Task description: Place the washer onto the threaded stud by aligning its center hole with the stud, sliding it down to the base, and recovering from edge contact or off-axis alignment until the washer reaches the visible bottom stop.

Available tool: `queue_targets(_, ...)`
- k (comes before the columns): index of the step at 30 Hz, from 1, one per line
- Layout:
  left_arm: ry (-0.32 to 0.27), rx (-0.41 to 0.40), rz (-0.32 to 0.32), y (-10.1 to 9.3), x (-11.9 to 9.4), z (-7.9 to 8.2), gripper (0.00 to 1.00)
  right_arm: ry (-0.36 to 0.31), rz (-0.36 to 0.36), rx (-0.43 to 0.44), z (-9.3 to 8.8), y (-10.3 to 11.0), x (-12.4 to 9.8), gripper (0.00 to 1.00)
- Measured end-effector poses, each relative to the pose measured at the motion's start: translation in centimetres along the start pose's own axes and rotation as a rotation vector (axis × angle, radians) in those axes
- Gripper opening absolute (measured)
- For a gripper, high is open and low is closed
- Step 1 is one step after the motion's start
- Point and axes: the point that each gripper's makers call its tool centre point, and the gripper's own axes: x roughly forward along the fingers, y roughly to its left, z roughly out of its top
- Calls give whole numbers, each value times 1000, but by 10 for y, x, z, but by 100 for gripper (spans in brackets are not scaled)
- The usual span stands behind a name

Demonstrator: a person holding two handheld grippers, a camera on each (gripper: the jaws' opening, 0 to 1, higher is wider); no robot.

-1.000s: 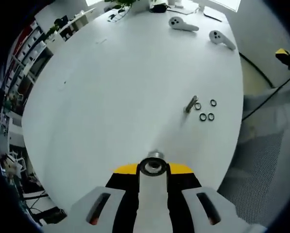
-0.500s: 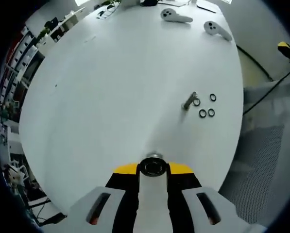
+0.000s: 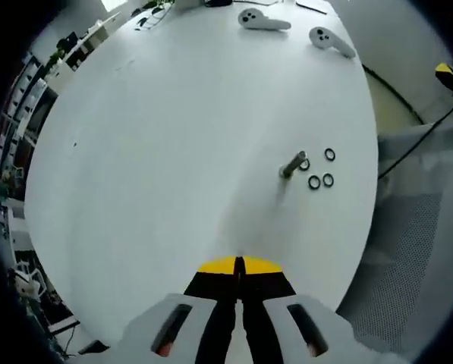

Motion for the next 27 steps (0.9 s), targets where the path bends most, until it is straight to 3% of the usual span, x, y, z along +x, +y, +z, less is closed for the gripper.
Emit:
queue_targets(1, 13, 22, -6, -2, 3, -2, 0, 1, -1, 0, 0, 0, 0, 39)
queue_targets(2, 49, 60, 28, 2, 6, -9, 0, 2, -2, 0, 0, 0, 0, 39)
queue_targets(4, 21, 93, 40, -2, 7, -8, 0, 2, -4, 1, 0, -1, 0, 39)
queue_targets(9, -36, 56, 68, 7, 4, -9, 0, 0, -8, 3, 0, -2, 0, 39)
queue_targets(15, -120, -58, 86, 16, -7, -6, 5, 2, -8, 3, 0, -2, 0, 38)
queue_targets(27, -229, -151, 151, 22, -29, -12, 15, 20, 4, -6, -3, 1, 1, 38)
